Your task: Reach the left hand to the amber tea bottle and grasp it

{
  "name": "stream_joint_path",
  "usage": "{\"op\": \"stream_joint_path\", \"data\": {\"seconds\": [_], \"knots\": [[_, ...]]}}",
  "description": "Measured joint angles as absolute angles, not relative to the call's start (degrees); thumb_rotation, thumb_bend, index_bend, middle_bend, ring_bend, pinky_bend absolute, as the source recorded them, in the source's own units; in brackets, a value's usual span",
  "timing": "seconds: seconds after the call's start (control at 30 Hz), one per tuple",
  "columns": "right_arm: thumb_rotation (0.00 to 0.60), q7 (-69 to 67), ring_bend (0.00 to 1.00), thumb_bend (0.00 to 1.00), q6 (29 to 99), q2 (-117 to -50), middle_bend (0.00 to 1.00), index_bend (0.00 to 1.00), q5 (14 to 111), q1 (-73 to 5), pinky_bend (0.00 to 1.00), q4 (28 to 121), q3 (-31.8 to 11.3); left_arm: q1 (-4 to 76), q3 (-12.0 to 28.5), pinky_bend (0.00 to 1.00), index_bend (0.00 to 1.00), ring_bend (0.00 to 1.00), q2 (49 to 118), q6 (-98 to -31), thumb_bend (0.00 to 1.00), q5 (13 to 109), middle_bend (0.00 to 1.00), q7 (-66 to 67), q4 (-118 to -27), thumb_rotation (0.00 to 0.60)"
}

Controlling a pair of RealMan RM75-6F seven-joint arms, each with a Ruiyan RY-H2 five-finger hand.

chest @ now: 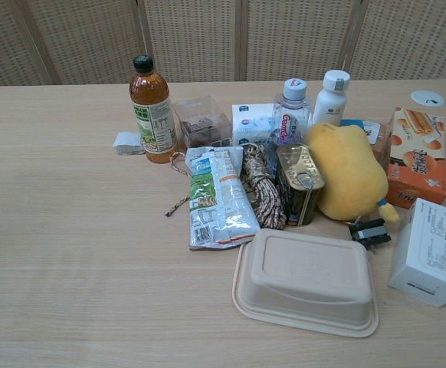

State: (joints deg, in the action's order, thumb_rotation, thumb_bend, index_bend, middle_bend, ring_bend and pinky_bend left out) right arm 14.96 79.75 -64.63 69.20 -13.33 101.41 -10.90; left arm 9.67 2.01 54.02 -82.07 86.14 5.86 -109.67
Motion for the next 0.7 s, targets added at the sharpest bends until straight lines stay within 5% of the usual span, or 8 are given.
{"op": "stream_joint_path", "data": {"seconds": [0.47, 0.7], "knots": [[0.536, 13.31, 0.0, 0.0, 80.79, -64.38, 0.0, 0.0, 70.5, -12.48, 0.0, 102.26, -10.64, 10.21, 2.1, 0.0, 0.0, 0.0, 53.94, -80.8, 0.18, 86.56, 0.0, 5.97, -110.15, 0.6], [0.535, 12.99, 0.0, 0.0, 81.04, -63.79, 0.0, 0.0, 70.25, -11.97, 0.0, 102.7, -10.63, 13.15, 3.86, 0.0, 0.0, 0.0, 54.81, -75.02, 0.18, 82.17, 0.0, 0.13, -109.18, 0.6]]}}
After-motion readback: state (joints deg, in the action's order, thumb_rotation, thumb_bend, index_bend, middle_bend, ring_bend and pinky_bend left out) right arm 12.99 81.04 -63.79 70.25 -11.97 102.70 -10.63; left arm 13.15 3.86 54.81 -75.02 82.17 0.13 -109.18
